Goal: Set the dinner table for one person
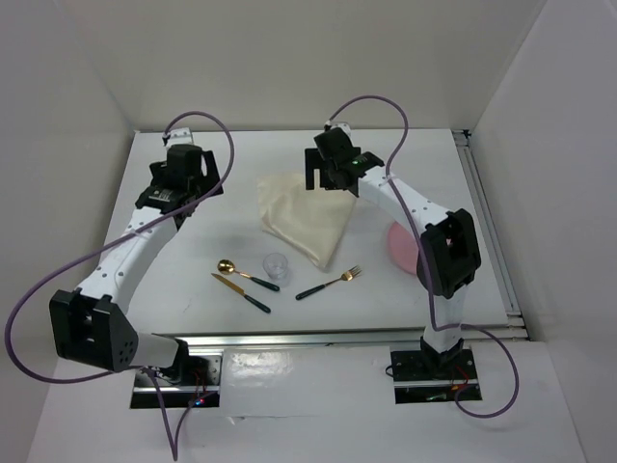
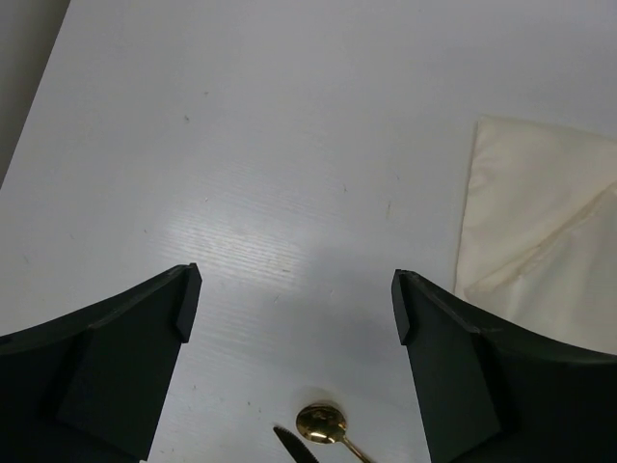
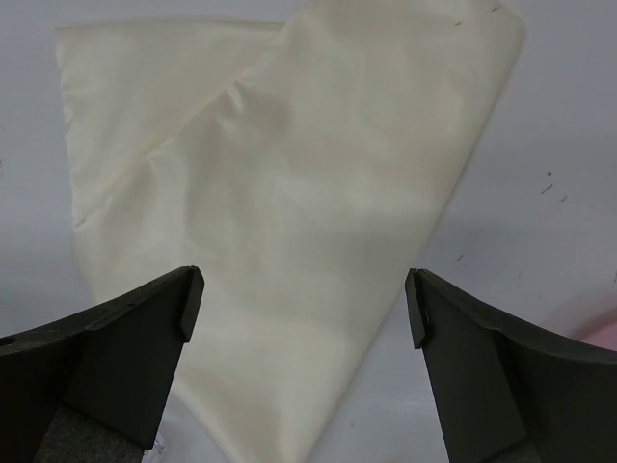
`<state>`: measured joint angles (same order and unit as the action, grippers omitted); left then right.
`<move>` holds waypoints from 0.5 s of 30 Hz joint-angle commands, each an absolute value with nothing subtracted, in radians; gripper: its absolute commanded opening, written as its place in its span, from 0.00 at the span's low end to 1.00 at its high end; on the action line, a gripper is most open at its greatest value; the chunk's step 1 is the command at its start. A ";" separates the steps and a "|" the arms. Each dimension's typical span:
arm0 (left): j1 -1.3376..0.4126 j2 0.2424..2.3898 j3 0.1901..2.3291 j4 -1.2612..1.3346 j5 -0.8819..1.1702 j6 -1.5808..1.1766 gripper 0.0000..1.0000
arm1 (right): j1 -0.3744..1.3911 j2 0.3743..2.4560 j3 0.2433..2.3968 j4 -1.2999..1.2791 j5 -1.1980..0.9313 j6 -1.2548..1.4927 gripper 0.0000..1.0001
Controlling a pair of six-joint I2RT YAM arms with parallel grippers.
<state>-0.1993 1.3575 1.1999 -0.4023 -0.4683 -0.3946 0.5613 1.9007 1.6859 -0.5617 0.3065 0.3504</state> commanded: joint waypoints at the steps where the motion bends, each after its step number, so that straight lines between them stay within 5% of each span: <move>1: -0.195 1.321 1.272 -0.416 -0.451 -0.388 1.00 | 0.586 1.913 1.740 -0.563 0.328 0.345 1.00; 5: -0.195 1.312 1.249 -0.403 -0.477 -0.452 0.85 | 0.630 1.922 1.763 -0.563 0.278 0.307 1.00; 8: -0.141 1.298 1.261 -0.449 -0.439 -0.535 0.85 | 0.701 1.910 1.733 -0.496 0.239 0.212 0.88; 15: -0.020 1.365 1.321 -0.641 -0.315 -0.684 0.85 | 0.837 2.031 1.796 -0.483 0.212 0.083 0.87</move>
<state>-0.0555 1.3437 1.2869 -0.5442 -0.3630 -0.5854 0.7975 1.9549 1.7290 -0.5159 0.2314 0.1631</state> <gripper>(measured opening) 0.850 0.869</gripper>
